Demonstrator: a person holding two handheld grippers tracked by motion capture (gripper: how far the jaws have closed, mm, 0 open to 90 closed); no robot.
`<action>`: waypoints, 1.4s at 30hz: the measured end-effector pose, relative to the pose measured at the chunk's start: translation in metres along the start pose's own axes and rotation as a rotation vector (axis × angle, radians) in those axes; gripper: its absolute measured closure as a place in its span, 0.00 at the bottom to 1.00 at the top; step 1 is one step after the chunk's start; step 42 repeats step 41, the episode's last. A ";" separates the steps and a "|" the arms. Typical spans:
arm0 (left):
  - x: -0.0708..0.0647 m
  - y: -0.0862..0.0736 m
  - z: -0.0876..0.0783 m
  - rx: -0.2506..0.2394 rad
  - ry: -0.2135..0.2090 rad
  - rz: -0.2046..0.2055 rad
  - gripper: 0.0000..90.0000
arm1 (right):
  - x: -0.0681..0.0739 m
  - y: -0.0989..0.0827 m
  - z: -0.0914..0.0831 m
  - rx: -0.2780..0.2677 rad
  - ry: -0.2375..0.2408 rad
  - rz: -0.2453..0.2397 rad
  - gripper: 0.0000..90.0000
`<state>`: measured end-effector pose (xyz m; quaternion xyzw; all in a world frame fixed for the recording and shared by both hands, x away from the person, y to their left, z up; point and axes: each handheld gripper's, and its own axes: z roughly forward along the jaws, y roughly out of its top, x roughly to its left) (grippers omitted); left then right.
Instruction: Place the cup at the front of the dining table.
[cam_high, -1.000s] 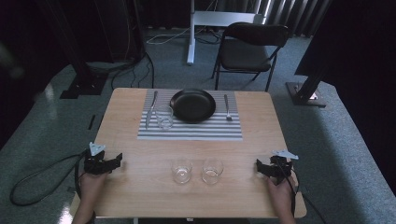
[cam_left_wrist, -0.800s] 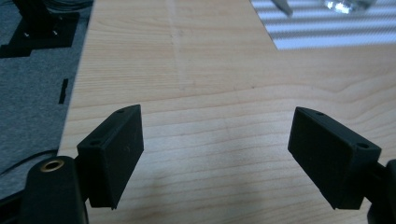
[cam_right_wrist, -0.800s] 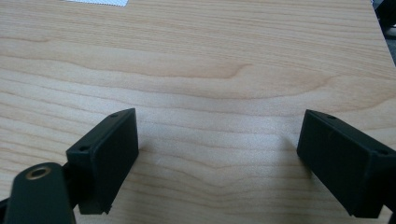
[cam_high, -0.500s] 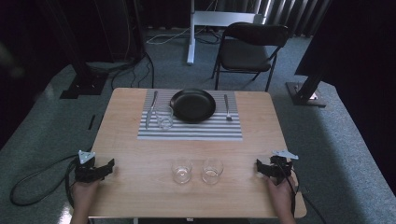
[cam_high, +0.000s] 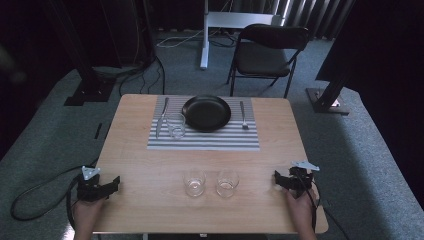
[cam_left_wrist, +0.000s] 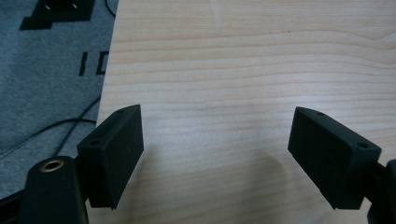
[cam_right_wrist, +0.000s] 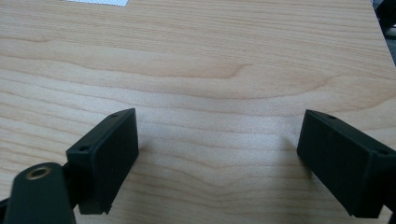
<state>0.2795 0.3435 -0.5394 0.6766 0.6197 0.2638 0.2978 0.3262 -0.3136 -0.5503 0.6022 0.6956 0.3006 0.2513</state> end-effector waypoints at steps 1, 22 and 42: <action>0.000 -0.001 -0.001 0.000 -0.005 -0.003 0.21 | 0.000 0.000 0.000 0.000 0.000 0.000 0.13; -0.005 -0.015 -0.007 0.039 0.025 0.009 0.12 | 0.000 0.000 0.000 0.000 0.000 0.000 0.13; -0.005 -0.014 -0.006 0.038 0.018 0.017 0.12 | 0.000 0.000 0.000 0.000 0.000 0.000 0.13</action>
